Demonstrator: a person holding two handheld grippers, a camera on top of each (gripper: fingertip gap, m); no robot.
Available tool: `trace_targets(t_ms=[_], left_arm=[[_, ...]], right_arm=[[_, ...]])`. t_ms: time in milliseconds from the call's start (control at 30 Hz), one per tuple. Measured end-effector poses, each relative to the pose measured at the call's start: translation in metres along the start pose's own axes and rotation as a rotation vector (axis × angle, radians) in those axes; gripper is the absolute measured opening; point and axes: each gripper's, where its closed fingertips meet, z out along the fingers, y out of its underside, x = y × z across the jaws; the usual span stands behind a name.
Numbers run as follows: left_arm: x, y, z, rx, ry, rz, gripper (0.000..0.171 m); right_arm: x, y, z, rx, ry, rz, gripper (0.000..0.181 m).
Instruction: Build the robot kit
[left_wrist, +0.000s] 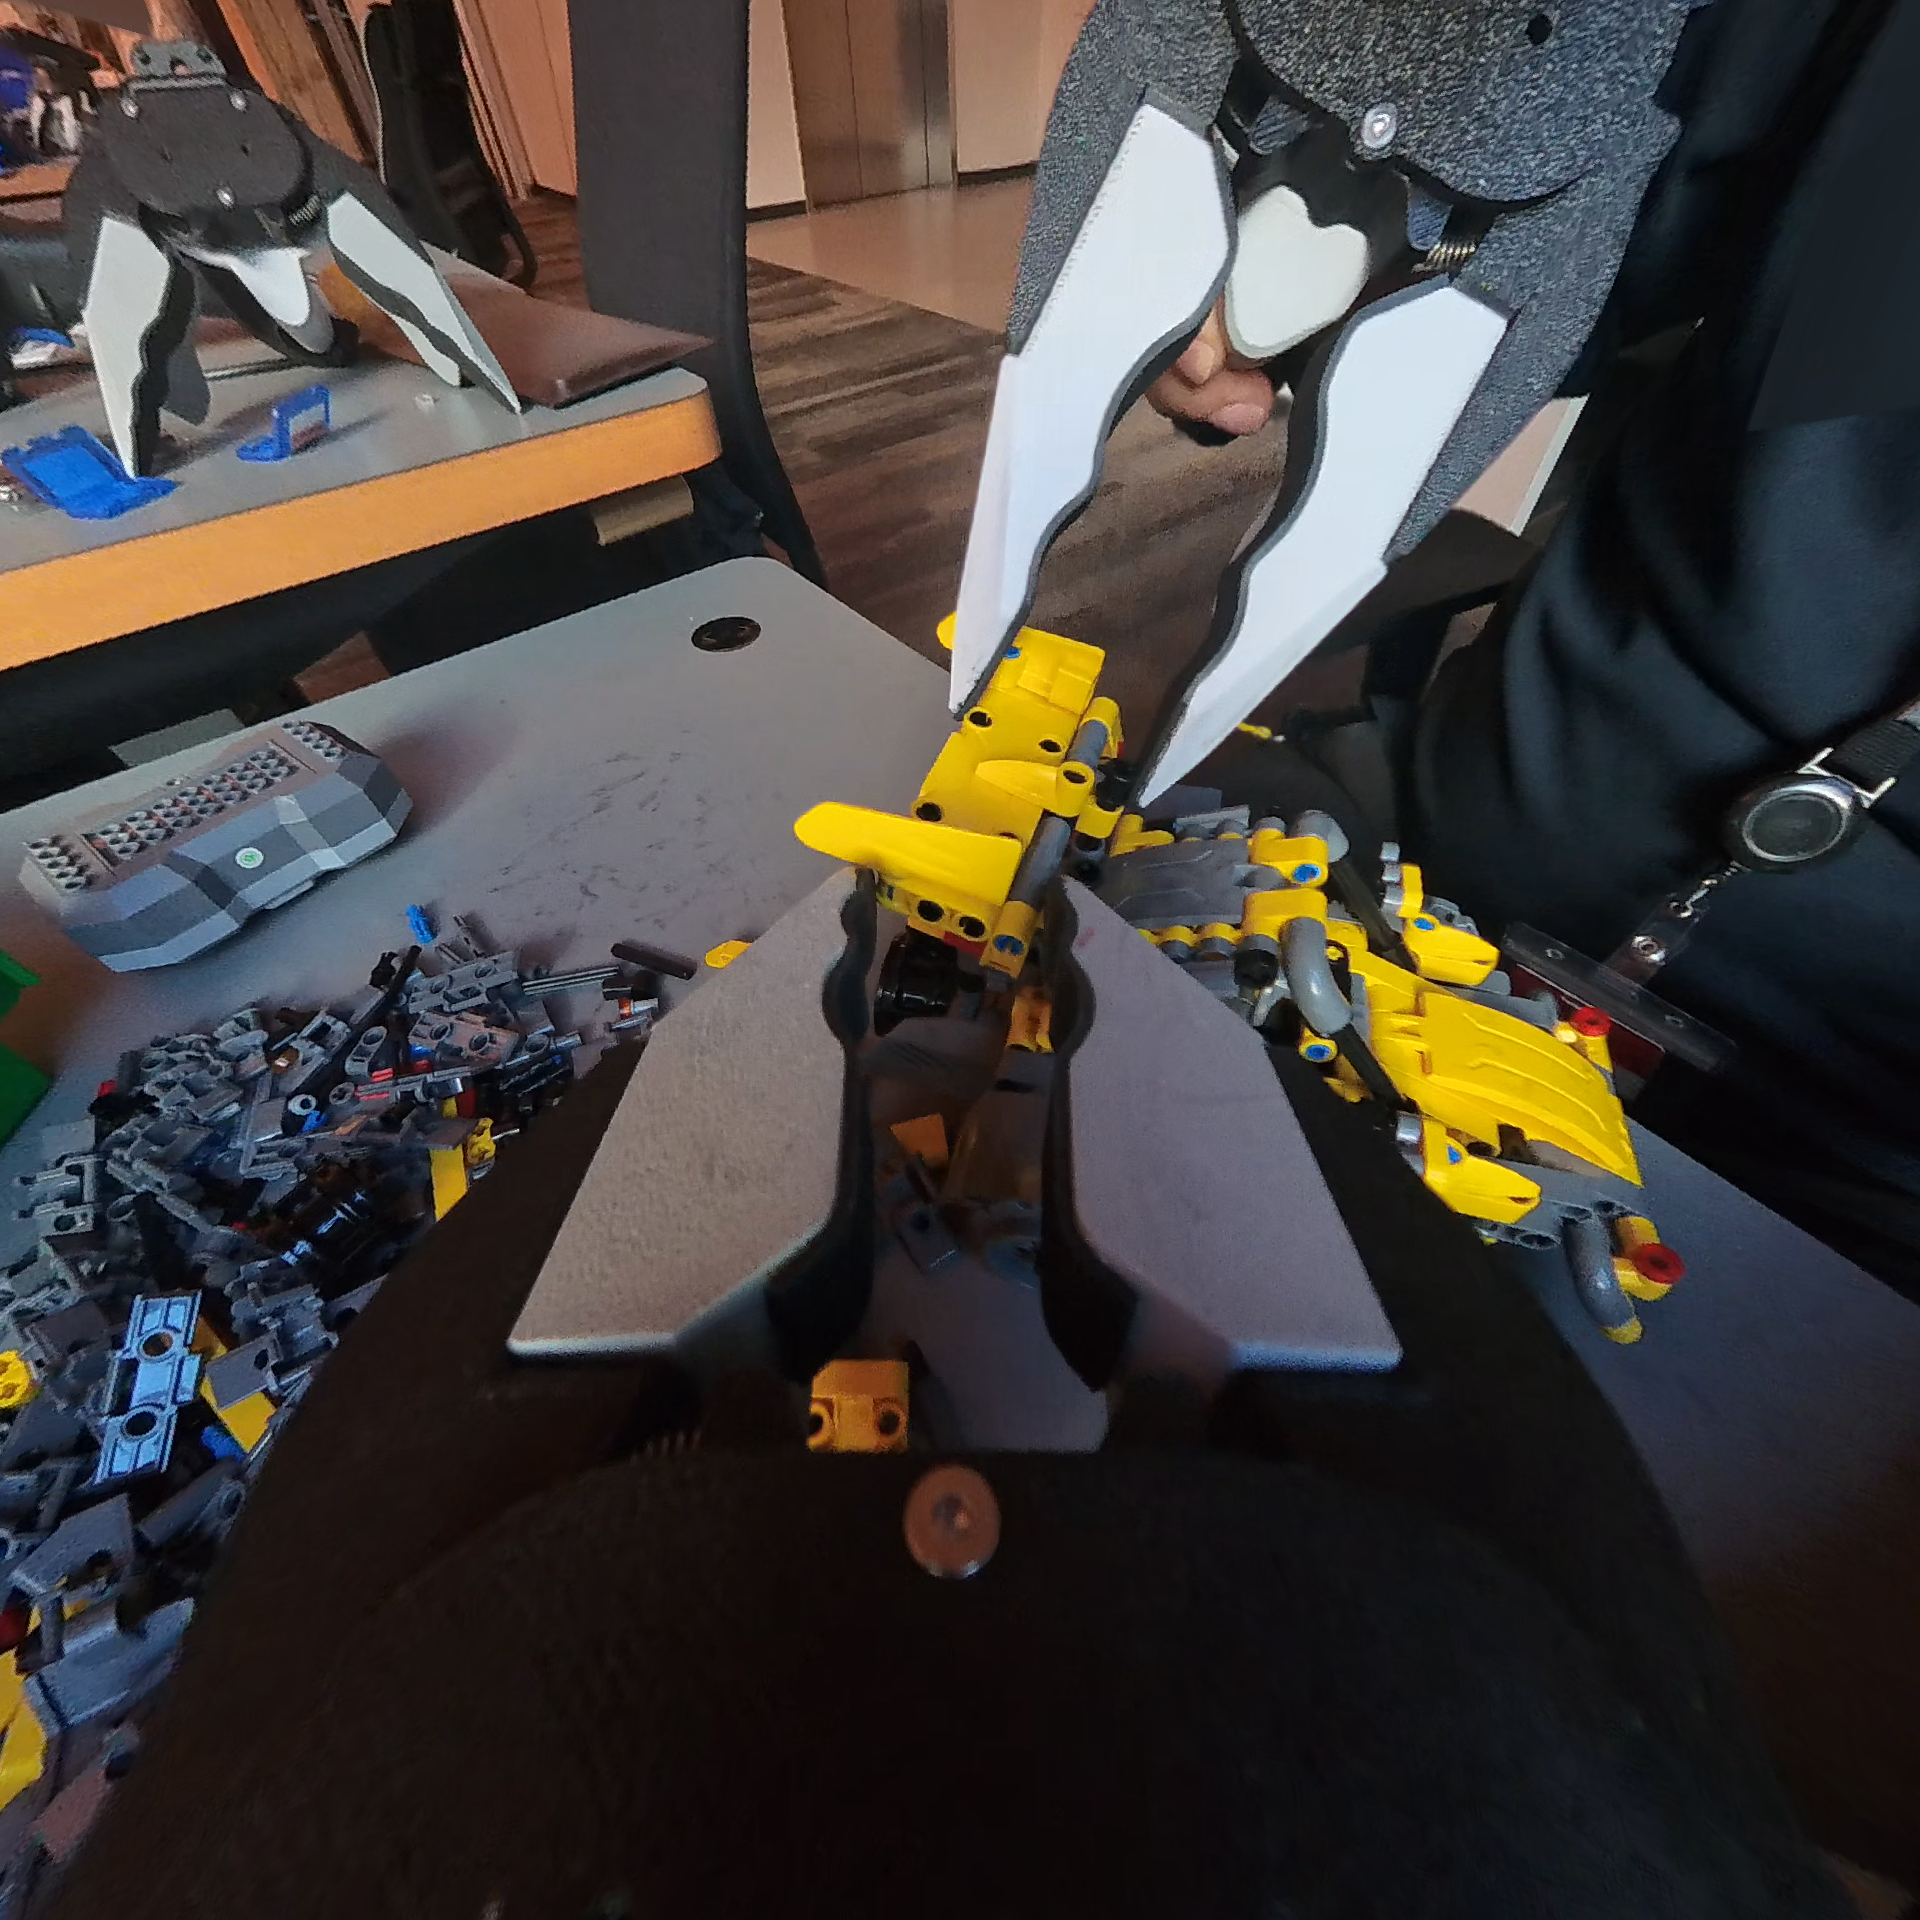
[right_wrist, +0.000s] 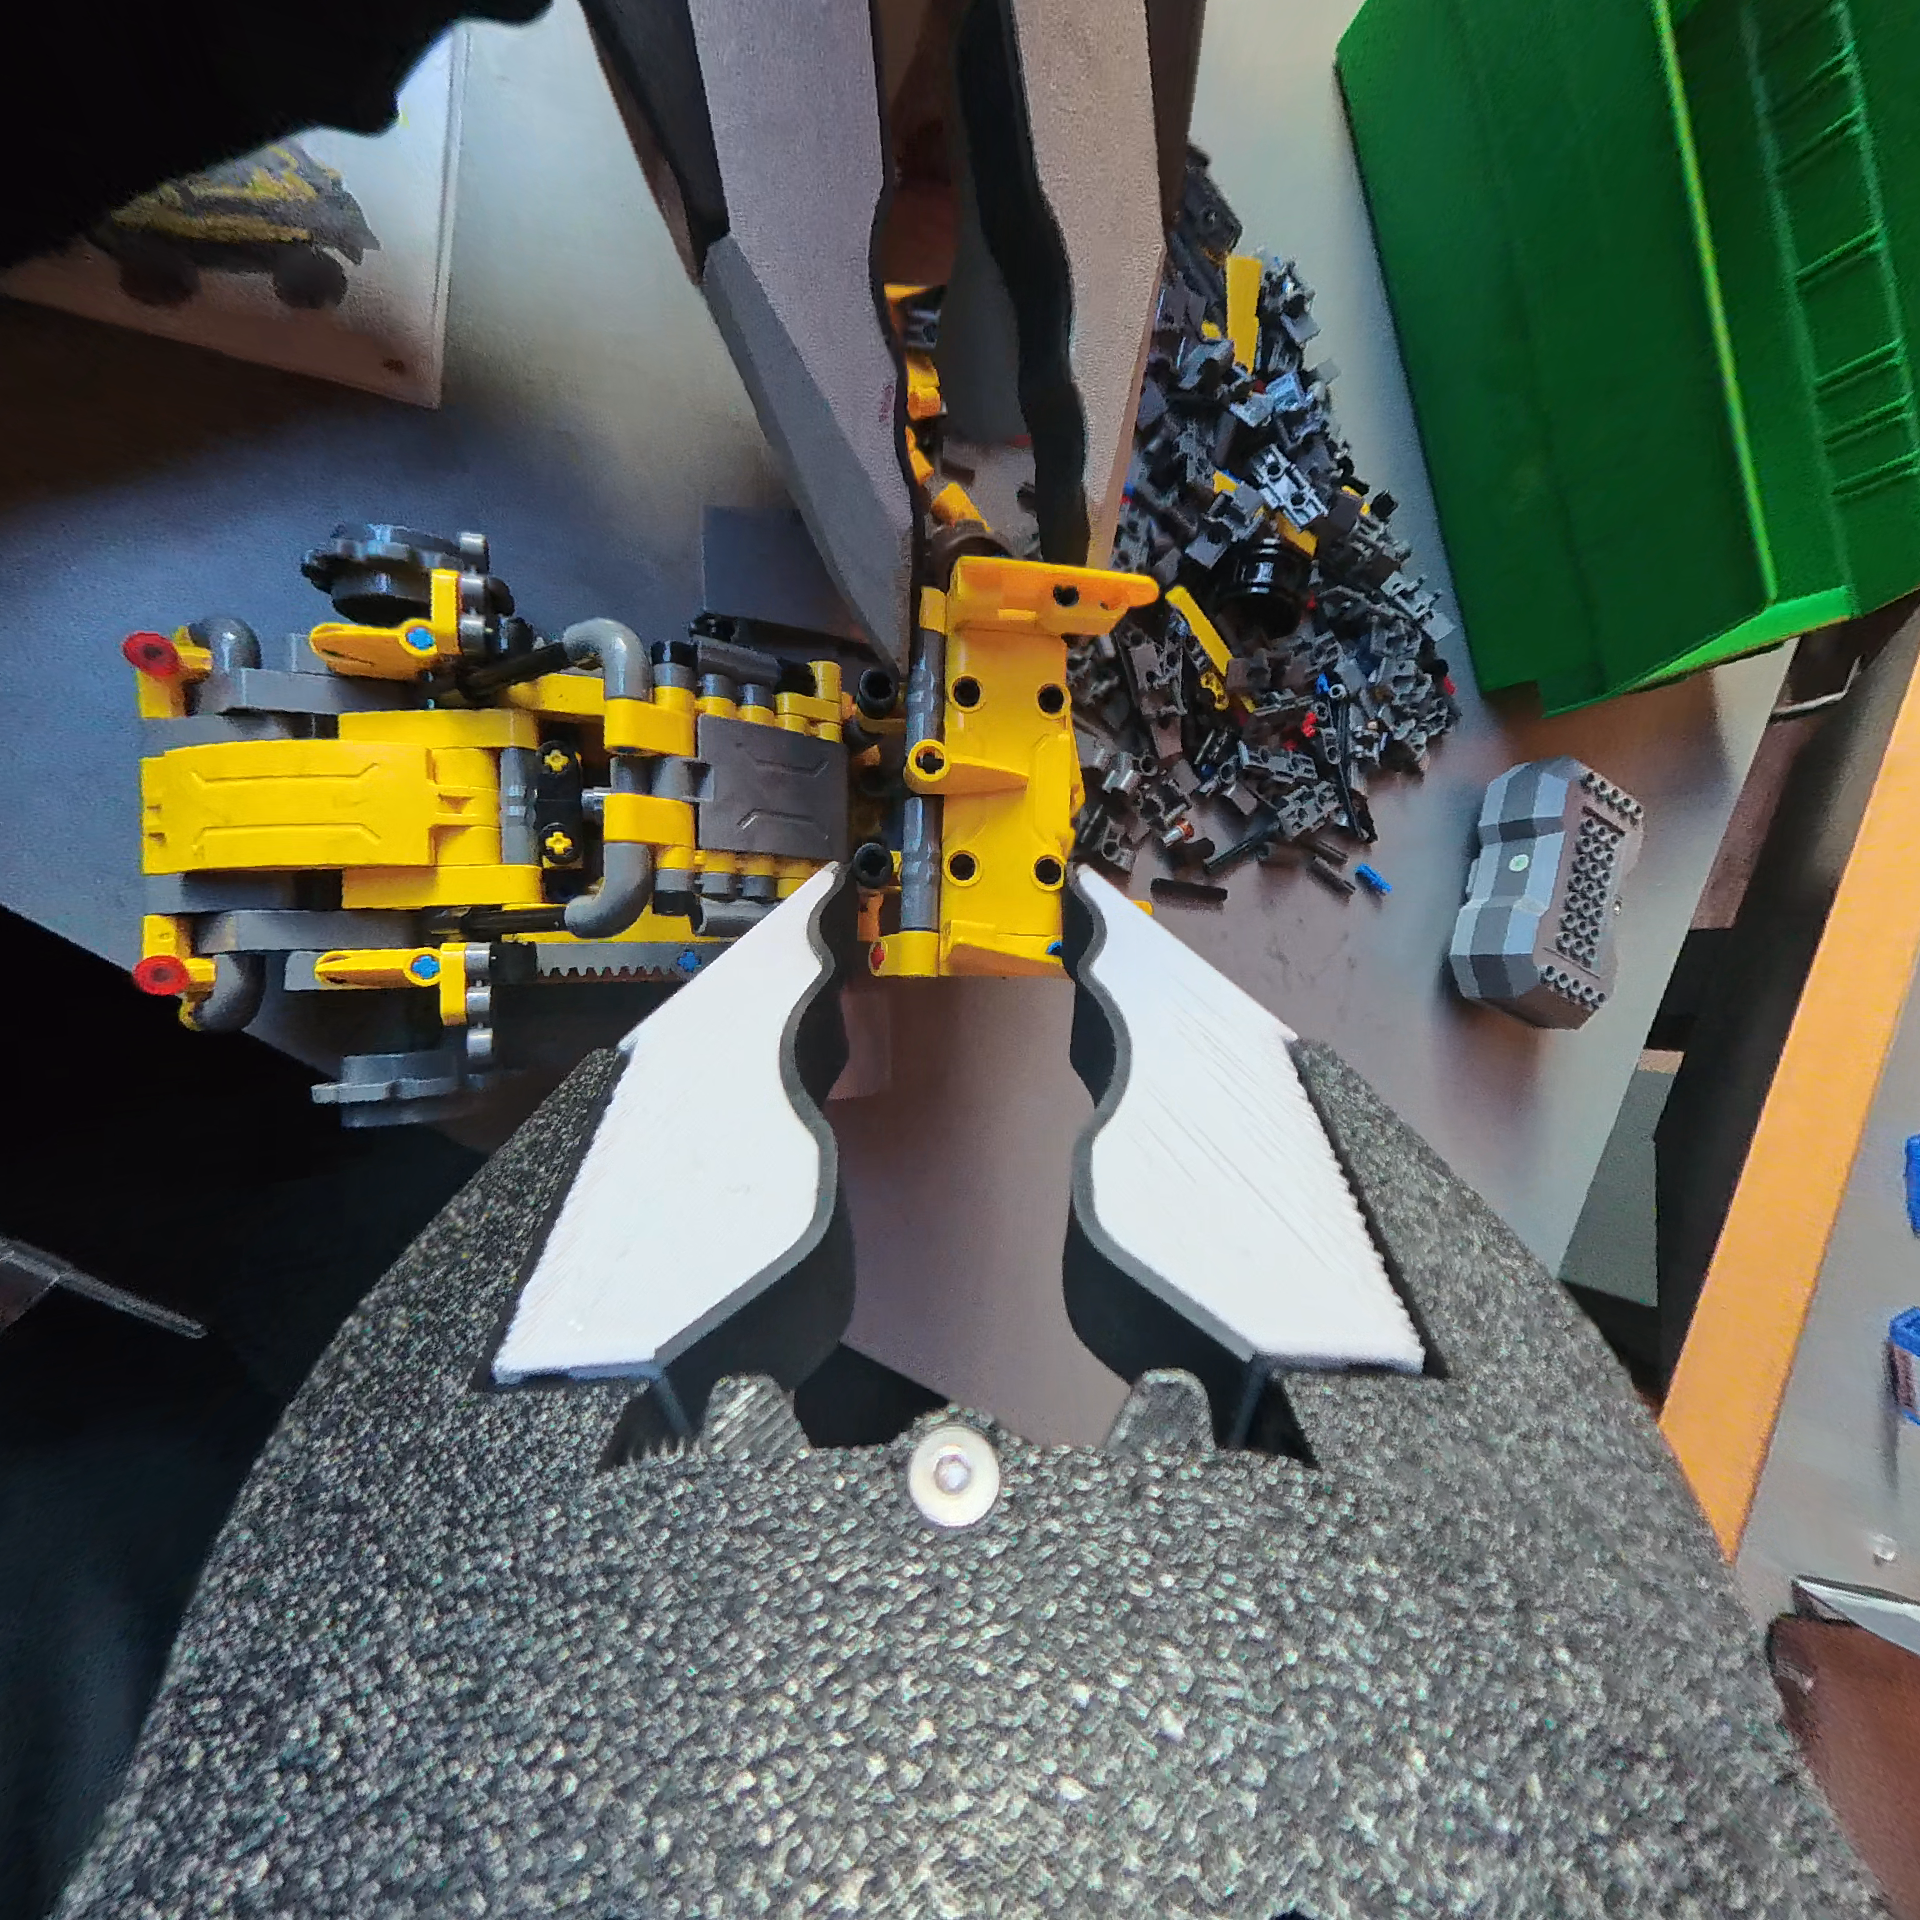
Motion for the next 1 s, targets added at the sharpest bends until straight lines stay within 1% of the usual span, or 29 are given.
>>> trace_targets(t_ms=[133, 200, 300, 433, 600, 800, 833, 900, 1000], left_arm=[[0.001, 0.001, -0.001, -0.026, -0.010, 0.003, 0.028], [0.001, 0.002, -0.002, -0.028, -0.002, -0.022, 0.030], [-0.001, 0.006, -0.001, -0.019, 0.026, -0.099, 0.030], [0.000, 0.007, -0.003, -0.007, 0.041, -0.121, 0.030], [0.001, 0.010, -0.005, 0.007, 0.060, -0.163, 0.029], [0.002, 0.011, -0.008, 0.011, 0.056, -0.163, 0.030], [0.002, 0.011, -0.009, 0.011, 0.059, -0.167, 0.029], [0.002, 0.013, -0.009, 0.006, 0.063, -0.176, 0.029], [0.002, 0.012, -0.011, -0.001, 0.049, -0.159, 0.029]], right_arm=[[-0.001, -0.001, 0.001, -0.005, 0.015, -0.029, 0.039], [-0.001, 0.000, 0.003, -0.016, 0.001, -0.038, 0.040], [-0.001, 0.003, 0.008, -0.038, -0.083, 0.006, 0.041], [-0.003, 0.002, 0.009, -0.027, -0.111, 0.014, 0.040], [-0.006, 0.000, 0.011, -0.007, -0.205, 0.077, 0.040], [-0.006, -0.001, 0.013, -0.025, -0.200, -0.005, 0.040], [-0.004, 0.000, 0.014, -0.041, -0.201, -0.012, 0.035], [-0.003, 0.000, 0.015, -0.052, -0.233, 0.009, 0.035], [-0.003, -0.003, 0.014, -0.028, -0.268, 0.051, 0.037]])
